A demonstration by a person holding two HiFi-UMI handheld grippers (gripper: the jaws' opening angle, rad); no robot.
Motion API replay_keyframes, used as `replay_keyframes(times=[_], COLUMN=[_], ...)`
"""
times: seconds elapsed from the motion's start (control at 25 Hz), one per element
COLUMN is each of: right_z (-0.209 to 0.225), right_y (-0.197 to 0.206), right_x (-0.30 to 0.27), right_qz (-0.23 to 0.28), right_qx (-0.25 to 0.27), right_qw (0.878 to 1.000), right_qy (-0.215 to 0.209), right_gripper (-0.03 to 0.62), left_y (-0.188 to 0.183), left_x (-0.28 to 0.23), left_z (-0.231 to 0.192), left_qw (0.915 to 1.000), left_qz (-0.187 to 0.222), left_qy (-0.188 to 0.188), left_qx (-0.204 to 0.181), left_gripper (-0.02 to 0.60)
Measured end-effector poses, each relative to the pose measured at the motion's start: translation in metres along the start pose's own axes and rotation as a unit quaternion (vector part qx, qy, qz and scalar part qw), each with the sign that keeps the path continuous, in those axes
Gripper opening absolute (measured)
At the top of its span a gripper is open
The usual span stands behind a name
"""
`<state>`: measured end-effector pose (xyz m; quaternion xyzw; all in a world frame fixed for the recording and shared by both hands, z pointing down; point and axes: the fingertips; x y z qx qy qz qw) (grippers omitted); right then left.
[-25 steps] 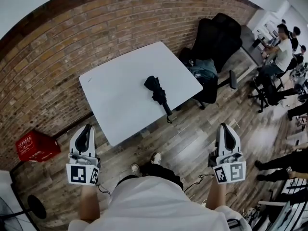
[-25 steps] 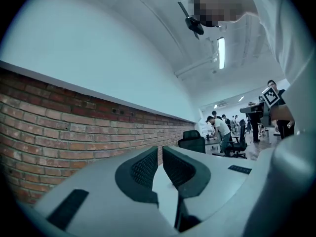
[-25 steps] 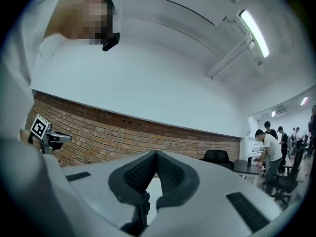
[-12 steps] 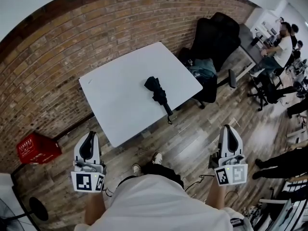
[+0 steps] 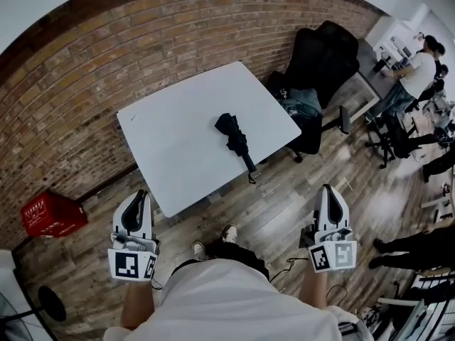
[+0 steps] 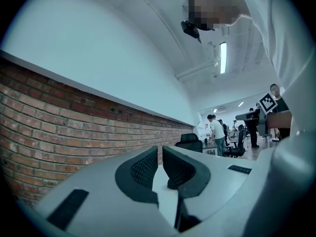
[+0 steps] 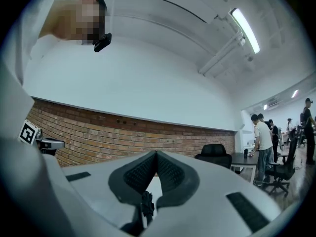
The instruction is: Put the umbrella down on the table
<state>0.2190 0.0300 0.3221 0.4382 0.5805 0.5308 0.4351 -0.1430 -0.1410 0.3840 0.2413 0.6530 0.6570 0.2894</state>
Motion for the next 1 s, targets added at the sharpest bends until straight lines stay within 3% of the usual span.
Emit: replay_keyframes(times=[0.72, 1.0], right_z=[0.012, 0.007], right_y=[0.018, 0.016], right_x=[0.004, -0.004], right_qz=[-0.021, -0.021], right_qx=[-0.009, -0.003], right_qw=[1.0, 1.0], right_qy=[0.02, 0.015], right_gripper=[0.018, 0.018], left_y=[0.005, 0.01], left_x=[-0.029, -0.027], left_z=[0.008, 0.0], left_qw=[0.9998, 0.9999], left_qz=[-0.001, -0.007], left_qy=[0.018, 0.007], left_qx=[-0.002, -0.006], left_gripper=[0.049, 0.046])
Point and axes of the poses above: the fingertips, and each gripper's own axes: x backward along the fingers, z to its right, y out of its underside, and after that the axes turned 6 degrees about -z, right-handed
